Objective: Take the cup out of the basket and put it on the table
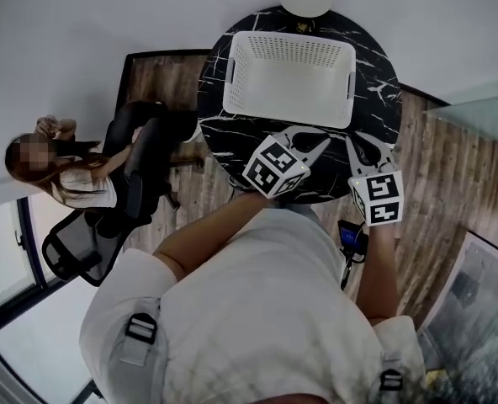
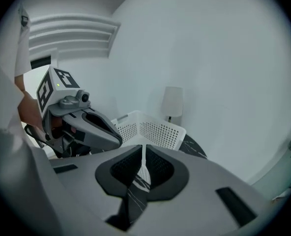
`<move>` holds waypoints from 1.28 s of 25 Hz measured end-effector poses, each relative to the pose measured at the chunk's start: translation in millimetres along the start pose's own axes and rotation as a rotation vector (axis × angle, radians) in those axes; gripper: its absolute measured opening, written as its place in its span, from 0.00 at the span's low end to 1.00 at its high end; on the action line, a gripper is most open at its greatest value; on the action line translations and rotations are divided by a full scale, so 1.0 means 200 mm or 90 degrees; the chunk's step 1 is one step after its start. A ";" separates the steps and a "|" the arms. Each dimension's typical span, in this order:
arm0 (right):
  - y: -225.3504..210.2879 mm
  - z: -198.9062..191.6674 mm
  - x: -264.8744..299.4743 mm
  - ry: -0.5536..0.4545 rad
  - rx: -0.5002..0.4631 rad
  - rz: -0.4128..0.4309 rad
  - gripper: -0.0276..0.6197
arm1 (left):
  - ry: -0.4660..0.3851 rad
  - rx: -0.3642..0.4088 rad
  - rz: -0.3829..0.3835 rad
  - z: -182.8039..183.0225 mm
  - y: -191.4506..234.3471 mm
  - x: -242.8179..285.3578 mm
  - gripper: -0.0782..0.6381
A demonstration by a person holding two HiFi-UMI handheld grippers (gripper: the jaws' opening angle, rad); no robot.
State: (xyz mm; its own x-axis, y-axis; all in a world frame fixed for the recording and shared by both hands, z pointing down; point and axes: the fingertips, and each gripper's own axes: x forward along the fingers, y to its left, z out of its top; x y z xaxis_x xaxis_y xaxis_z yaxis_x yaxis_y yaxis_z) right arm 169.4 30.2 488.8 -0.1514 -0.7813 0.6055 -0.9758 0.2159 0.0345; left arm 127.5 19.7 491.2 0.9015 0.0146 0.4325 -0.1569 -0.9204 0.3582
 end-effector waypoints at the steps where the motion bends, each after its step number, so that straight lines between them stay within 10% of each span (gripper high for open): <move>1: 0.02 0.05 -0.01 -0.020 -0.004 -0.005 0.09 | -0.016 -0.006 0.002 0.02 0.01 -0.04 0.12; 16: 0.35 0.57 -0.23 -0.276 0.068 0.035 0.05 | -0.233 0.003 0.050 0.41 -0.05 -0.58 0.12; 32: 0.45 0.73 -0.34 -0.344 0.050 0.040 0.05 | -0.279 0.025 0.079 0.48 -0.06 -0.70 0.12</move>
State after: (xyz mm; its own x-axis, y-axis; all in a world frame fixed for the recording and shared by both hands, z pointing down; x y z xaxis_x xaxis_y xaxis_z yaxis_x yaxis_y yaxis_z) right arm 69.6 16.7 334.1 -0.2482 -0.9625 0.1097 -0.9682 0.2428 -0.0606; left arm 41.7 -9.4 348.0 0.9638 -0.2554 0.0761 -0.2665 -0.9189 0.2909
